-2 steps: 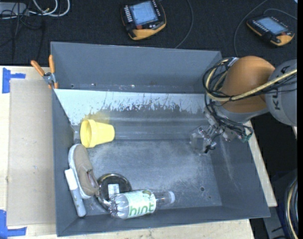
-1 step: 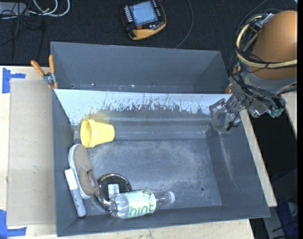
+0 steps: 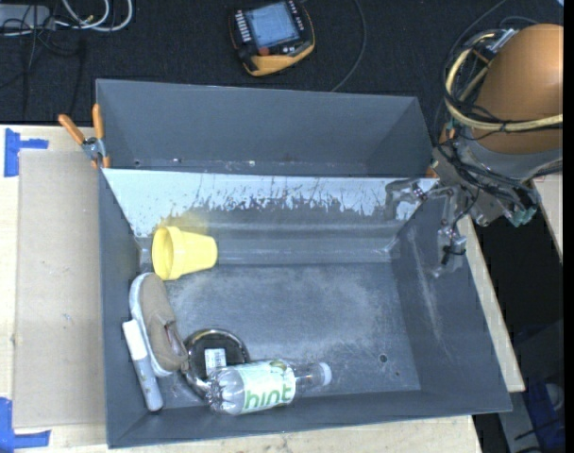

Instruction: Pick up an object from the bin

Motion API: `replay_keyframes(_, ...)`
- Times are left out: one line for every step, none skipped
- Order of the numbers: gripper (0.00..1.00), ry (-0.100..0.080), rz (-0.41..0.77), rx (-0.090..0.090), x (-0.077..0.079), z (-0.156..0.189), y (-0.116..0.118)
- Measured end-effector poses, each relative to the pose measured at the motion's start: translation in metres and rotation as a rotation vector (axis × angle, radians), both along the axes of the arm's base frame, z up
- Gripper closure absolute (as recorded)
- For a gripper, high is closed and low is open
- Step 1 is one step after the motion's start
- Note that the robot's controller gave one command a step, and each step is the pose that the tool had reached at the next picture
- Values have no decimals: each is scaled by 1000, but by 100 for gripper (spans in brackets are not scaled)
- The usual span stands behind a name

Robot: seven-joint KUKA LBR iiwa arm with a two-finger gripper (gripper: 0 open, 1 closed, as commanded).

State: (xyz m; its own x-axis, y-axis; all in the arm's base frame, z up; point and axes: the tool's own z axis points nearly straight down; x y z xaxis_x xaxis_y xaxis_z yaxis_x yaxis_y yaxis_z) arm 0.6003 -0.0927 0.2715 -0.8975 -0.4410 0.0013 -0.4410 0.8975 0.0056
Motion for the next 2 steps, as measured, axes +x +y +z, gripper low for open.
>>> replay_keyframes(0, -8, 343, 2, 12, 54, 59)
replay_keyframes(0, -13, 814, 5, 9, 84, 131)
